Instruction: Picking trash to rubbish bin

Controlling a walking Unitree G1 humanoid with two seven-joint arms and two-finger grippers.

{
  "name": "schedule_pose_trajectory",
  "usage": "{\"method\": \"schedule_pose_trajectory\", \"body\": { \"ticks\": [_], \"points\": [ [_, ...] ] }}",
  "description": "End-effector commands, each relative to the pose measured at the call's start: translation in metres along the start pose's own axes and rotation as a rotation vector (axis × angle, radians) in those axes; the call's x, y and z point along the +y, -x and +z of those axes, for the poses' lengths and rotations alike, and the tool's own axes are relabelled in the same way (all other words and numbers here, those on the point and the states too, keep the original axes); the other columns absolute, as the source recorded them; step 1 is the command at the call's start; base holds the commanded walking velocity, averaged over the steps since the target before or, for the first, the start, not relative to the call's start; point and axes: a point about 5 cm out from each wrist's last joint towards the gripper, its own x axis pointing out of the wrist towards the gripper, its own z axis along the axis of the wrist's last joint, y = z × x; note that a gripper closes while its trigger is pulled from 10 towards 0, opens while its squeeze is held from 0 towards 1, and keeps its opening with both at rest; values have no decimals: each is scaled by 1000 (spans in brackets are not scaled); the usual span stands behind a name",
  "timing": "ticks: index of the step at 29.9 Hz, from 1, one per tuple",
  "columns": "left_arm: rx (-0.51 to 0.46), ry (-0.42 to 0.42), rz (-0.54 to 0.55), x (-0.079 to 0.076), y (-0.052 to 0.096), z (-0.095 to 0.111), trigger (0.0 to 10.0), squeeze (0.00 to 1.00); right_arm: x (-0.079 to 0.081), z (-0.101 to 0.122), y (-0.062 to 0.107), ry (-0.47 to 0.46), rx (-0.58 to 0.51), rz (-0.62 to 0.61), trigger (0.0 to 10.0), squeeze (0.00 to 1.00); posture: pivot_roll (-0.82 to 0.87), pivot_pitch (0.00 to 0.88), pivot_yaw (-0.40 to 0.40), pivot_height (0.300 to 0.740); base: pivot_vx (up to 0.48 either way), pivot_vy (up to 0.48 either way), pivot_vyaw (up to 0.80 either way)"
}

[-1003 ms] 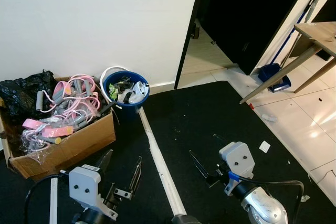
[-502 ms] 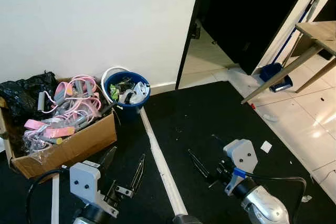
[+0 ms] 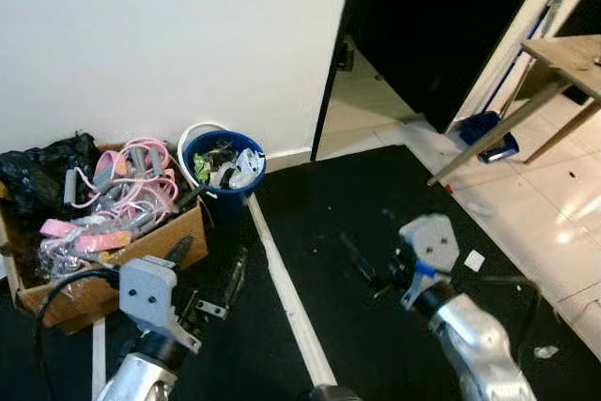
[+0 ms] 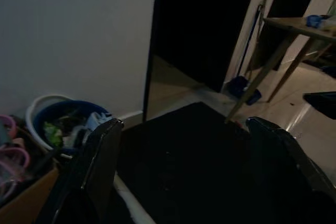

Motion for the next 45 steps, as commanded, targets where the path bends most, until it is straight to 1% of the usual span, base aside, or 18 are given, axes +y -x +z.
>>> {"method": "schedule_pose_trajectory", "body": {
  "ticks": [1,11,13,14,15,16,17,18,19,20,22,24,26,31,35,37,39,45],
  "points": [
    [31,20,-1,2,2,-5,10000,0,2,-6,1,-23,30,18,10000,0,-86,4,-33,740,0,0,0],
    [53,10,20,4,-2,-5,10000,0,0,-7,-2,-18,28,15,10000,0,-80,10,-45,740,0,0,0],
    [79,-76,-11,5,-3,-4,10000,0,0,-7,-1,-18,31,14,10000,0,-100,6,-45,740,0,0,0],
    [88,-159,13,13,-5,-2,10000,0,0,-8,0,-11,39,9,10000,0,-104,2,-44,740,0,0,0],
    [90,-214,35,19,-6,0,10000,0,0,-8,1,-5,44,5,10000,0,-105,2,-43,740,0,0,0],
    [86,-227,92,28,-8,1,10000,0,0,-9,2,-1,47,2,10000,0,-105,2,-44,740,0,0,0],
    [86,-227,92,28,-8,1,10000,0,0,-9,2,-1,47,2,10000,0,-105,2,-44,740,0,0,0],
    [82,-228,131,34,-9,2,10000,0,0,-9,3,2,49,0,10000,0,-105,2,-44,740,0,0,0],
    [123,-84,81,35,-15,-10,10000,0,-3,-10,3,-10,51,-12,10000,0,-108,1,-45,740,0,0,0],
    [114,-46,42,32,-17,-11,10000,0,-4,-10,3,-14,51,-13,10000,0,-108,1,-45,740,0,0,0],
    [99,-22,20,30,-19,-11,10000,0,-5,-10,2,-20,50,-8,10000,0,-105,1,-41,740,0,0,0],
    [101,-28,22,31,-20,-11,10000,0,-5,-10,1,-25,48,-5,10000,0,-103,0,-41,740,0,0,0],
    [107,-68,20,30,-25,-11,10000,0,-5,-9,0,-27,42,-3,10000,0,-101,4,-38,740,0,0,0],
    [108,-101,31,30,-29,-11,10000,0,-4,-8,-2,-20,39,1,10000,0,-103,4,-41,740,0,0,0],
    [99,-101,14,28,-28,-9,10000,0,-2,-7,-3,-12,37,19,10000,0,-98,6,-47,740,0,0,0],
    [92,-85,49,30,-27,-8,10000,0,-3,-6,-4,10,43,17,10000,0,-94,9,-51,740,0,0,0],
    [93,-95,66,31,-26,-7,10000,0,-3,-7,-3,32,63,12,10000,0,-95,10,-52,740,0,0,0],
    [94,-110,42,28,-28,-8,10000,0,-6,-11,-2,-6,92,-8,10000,0,-102,12,-50,740,0,0,-72]
  ]
}}
